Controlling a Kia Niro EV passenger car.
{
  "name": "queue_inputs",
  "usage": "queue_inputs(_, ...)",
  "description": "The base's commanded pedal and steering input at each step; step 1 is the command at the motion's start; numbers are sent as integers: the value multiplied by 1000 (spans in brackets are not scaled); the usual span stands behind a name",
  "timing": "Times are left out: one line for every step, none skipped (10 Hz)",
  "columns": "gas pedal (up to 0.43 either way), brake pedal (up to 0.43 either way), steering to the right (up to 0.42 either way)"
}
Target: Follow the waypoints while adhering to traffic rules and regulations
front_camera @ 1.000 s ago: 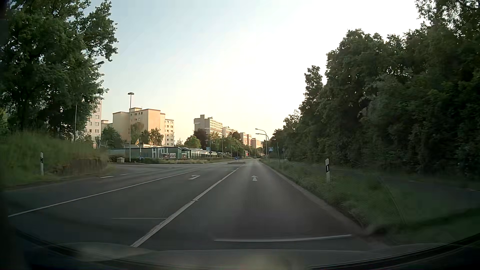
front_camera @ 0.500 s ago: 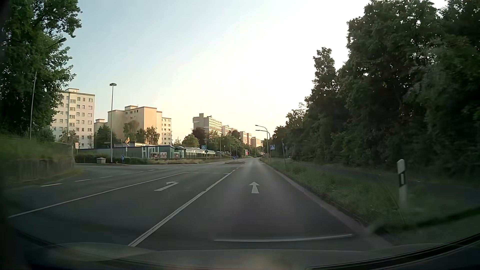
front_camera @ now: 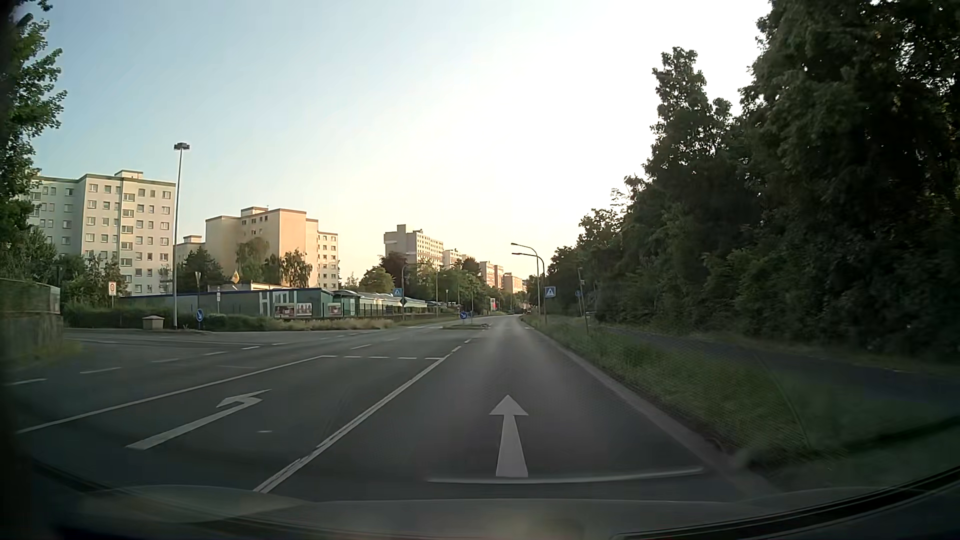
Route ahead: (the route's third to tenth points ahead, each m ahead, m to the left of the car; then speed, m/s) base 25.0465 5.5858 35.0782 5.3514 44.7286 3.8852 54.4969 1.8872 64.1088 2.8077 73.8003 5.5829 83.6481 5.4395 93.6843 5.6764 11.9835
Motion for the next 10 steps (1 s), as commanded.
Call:
queue_inputs(0,30,-2)
queue_inputs(0,30,-1)
queue_inputs(0,24,-1)
queue_inputs(0,30,-1)
queue_inputs(0,24,-1)
queue_inputs(0,30,-1)
queue_inputs(0,30,-1)
queue_inputs(0,30,-1)
queue_inputs(8,30,-1)
queue_inputs(20,24,-1)
